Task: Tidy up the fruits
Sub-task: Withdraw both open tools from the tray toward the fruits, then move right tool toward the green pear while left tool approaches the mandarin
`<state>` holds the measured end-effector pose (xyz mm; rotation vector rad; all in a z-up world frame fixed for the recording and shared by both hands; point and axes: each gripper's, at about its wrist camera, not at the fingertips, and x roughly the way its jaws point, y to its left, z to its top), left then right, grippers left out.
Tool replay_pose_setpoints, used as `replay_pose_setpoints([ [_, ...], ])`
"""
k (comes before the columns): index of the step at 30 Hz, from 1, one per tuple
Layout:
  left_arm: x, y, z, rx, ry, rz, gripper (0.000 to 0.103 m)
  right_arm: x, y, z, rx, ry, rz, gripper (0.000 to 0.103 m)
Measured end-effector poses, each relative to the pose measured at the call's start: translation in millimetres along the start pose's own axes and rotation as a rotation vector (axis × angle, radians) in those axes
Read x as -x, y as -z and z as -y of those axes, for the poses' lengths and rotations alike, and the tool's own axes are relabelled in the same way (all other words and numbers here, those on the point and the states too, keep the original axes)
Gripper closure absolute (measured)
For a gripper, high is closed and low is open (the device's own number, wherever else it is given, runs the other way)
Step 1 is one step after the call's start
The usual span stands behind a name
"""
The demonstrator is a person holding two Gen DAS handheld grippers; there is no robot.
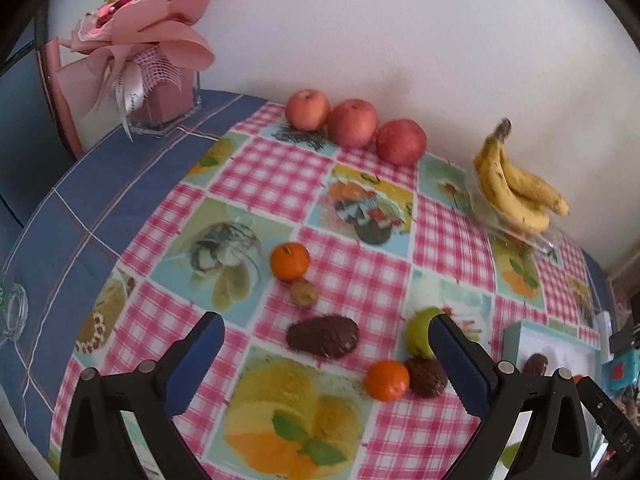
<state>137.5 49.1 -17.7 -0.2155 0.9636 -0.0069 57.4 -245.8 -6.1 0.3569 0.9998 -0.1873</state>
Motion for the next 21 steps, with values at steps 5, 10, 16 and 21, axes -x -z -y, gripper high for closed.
replay_pose_setpoints([
  [5,0,-13,-21,0.032,0.012,0.008,0.0,1,-11,-26,0.031,-0.028,0.02,0.009],
  [10,-3,-24,-50,0.122,-0.009,-0.002,0.0,-7,-23,-53,0.045,-0.064,0.015,0.009],
  [16,-16,-35,-64,0.162,-0.003,-0.02,0.001,-21,-32,-87,0.092,-0.092,0.008,0.011],
  [21,-30,-43,-57,0.148,0.021,-0.03,0.008,-40,-34,-113,0.142,-0.119,-0.019,0.028],
])
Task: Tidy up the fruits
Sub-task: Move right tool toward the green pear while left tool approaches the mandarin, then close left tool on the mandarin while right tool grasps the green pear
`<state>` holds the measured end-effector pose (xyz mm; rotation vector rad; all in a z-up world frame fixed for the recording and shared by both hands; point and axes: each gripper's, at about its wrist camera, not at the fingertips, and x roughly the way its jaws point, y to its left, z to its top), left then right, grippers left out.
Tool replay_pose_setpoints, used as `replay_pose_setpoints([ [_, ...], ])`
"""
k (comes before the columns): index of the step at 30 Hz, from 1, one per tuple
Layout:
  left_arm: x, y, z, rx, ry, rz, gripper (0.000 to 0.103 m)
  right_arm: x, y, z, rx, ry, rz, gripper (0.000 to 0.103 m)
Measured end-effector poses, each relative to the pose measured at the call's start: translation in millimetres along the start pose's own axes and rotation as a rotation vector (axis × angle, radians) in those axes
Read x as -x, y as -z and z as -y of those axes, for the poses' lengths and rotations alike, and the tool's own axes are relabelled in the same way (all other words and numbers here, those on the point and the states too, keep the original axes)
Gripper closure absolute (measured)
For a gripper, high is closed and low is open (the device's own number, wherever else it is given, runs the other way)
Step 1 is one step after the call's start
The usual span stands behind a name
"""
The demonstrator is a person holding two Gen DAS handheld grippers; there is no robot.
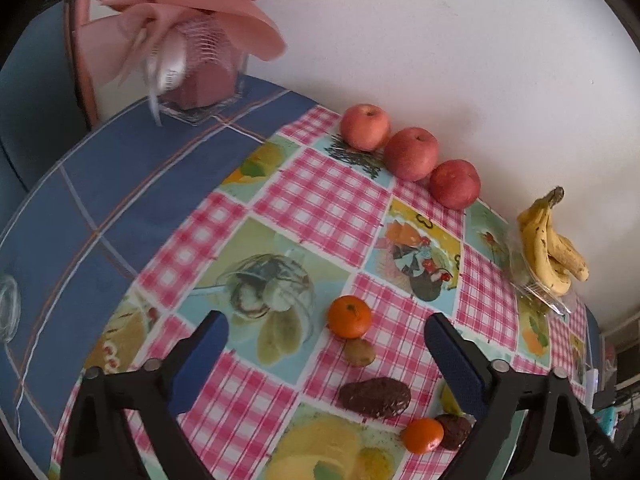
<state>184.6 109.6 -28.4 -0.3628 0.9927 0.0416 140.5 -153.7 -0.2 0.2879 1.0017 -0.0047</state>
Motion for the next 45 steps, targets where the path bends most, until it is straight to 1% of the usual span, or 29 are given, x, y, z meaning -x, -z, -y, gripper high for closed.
replay_pose_setpoints([
  [2,-10,-2,5,-0.008,0.01,-0.021,0.016,-11,1,-7,0.016,-0.013,-0.018,0.031],
  [4,-21,-1,7,-0.006,0.016,-0.044,0.017,-23,4,-13,0.033,-0.017,-0.043,0.032],
  [9,-50,0,5,0.004,0.024,-0.102,0.017,-55,12,-24,0.055,-0.032,-0.107,0.033],
  [12,-62,1,3,0.006,0.02,-0.125,0.023,-67,14,-29,0.062,-0.046,-0.129,0.035],
  [14,-66,1,4,0.004,0.025,-0.132,0.03,-74,16,-32,0.07,-0.048,-0.14,0.035],
  [16,-68,1,5,-0.002,0.025,-0.135,0.032,-79,16,-33,0.07,-0.052,-0.149,0.036],
  [17,-69,1,6,-0.002,0.026,-0.137,0.034,-81,17,-34,0.07,-0.053,-0.152,0.04],
  [19,-70,1,8,-0.004,0.033,-0.14,0.042,-84,19,-35,0.073,-0.054,-0.157,0.044],
  [21,-72,0,9,-0.007,0.04,-0.143,0.047,-86,19,-36,0.077,-0.057,-0.16,0.045],
  [23,-74,1,10,-0.003,0.052,-0.155,0.059,-87,20,-37,0.077,-0.057,-0.16,0.047],
  [25,-77,2,10,0.002,0.053,-0.166,0.064,-87,20,-38,0.078,-0.058,-0.16,0.047],
  [28,-76,2,10,0.006,0.061,-0.165,0.065,-89,20,-38,0.077,-0.057,-0.162,0.048],
  [35,-73,1,5,0.014,0.061,-0.157,0.065,-90,22,-39,0.081,-0.056,-0.166,0.059],
  [45,-56,0,3,0.005,0.032,-0.127,0.065,-82,20,-32,0.048,-0.066,-0.162,0.059],
])
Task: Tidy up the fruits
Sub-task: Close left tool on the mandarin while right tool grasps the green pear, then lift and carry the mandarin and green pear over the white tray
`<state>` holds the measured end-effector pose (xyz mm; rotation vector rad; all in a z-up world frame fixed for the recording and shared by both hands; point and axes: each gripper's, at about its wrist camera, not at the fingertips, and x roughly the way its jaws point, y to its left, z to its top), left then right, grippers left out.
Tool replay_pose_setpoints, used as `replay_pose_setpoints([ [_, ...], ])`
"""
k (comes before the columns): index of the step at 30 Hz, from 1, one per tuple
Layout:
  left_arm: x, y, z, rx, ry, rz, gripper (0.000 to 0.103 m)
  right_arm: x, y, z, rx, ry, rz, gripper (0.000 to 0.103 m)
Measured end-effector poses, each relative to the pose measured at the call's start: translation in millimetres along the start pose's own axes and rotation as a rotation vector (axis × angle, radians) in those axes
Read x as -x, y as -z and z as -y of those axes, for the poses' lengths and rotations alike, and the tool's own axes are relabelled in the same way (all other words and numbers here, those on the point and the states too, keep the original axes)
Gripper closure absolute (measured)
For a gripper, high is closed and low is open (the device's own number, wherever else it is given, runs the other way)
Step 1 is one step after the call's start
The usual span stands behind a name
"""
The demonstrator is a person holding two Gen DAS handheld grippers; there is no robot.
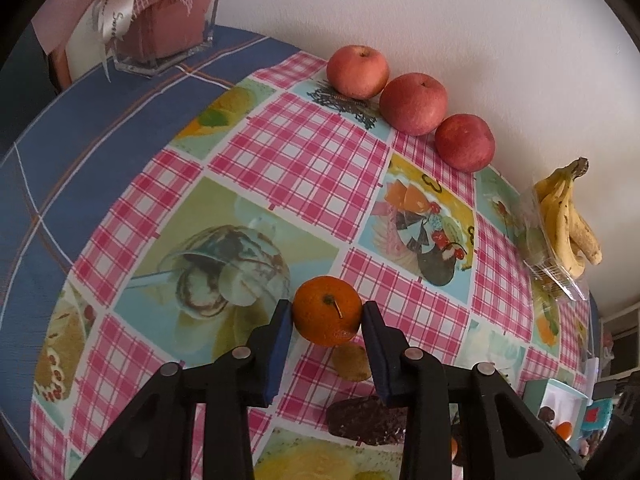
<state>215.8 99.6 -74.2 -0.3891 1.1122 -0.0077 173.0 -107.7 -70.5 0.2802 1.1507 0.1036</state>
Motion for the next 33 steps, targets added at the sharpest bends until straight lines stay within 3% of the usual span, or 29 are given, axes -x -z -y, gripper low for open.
replay_pose_setpoints([
  [13,60,15,38,-0.112,-0.021,0.088,0.065,58,4,19,-0.067,0.011,0.053,0.059],
  [20,96,52,70,-0.222,-0.034,0.139,0.065,96,24,39,-0.125,0.005,0.087,0.059],
  [33,126,109,102,-0.305,0.003,0.176,0.065,141,69,85,-0.227,0.031,0.126,0.059],
])
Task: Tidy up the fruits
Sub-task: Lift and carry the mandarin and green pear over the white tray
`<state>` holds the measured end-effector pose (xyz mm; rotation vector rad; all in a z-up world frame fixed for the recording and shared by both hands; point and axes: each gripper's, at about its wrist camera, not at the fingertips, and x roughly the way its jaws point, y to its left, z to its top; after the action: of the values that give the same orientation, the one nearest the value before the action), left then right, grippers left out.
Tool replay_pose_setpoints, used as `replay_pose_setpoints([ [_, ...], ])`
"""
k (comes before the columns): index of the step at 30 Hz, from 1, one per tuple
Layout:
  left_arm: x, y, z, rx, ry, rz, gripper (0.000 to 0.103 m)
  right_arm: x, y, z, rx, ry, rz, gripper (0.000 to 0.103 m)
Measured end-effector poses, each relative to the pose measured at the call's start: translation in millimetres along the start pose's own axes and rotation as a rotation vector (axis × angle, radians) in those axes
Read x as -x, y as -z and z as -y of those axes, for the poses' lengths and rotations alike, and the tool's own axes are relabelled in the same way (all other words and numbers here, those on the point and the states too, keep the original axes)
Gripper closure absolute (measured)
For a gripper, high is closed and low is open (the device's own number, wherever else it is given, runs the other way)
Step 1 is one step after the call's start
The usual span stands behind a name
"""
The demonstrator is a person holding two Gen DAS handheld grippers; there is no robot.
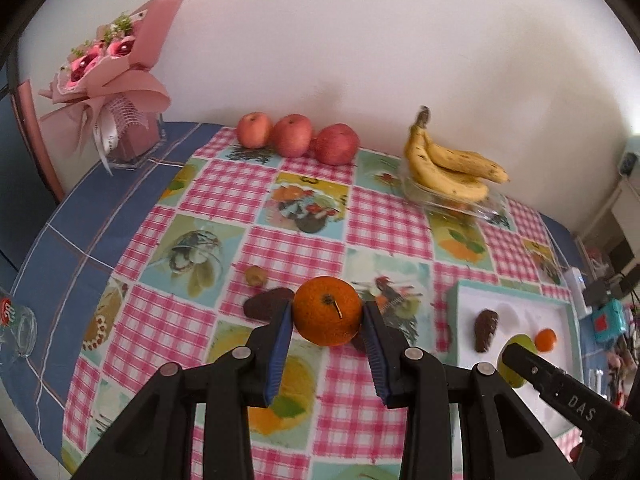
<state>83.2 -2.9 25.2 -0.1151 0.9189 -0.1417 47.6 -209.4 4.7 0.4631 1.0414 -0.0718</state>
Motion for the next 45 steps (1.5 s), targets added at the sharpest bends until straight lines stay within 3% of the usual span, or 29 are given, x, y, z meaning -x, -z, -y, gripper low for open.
replay_pose_setpoints([
  [8,-5,15,44,-0.084,0.08,-0.041,0.065,15,-5,51,-0.116,0.045,0.022,0.059],
  [17,-17,39,124,-0.246,0.248,-0.11,0.065,31,-18,122,-0.25,0.17,0.066,0.059],
  [24,-30,52,176,-0.355,0.322,-0.14,0.065,54,-21,169,-0.32,0.278,0.119,0.059],
  [33,-64,70,213,-0.459,0.323,-0.184,0.065,34,-27,194,-0.321,0.31,0.095,0.059],
  [45,-91,80,215,-0.454,0.312,-0.252,0.065,-3,-20,208,-0.338,0.329,0.017,0.059],
])
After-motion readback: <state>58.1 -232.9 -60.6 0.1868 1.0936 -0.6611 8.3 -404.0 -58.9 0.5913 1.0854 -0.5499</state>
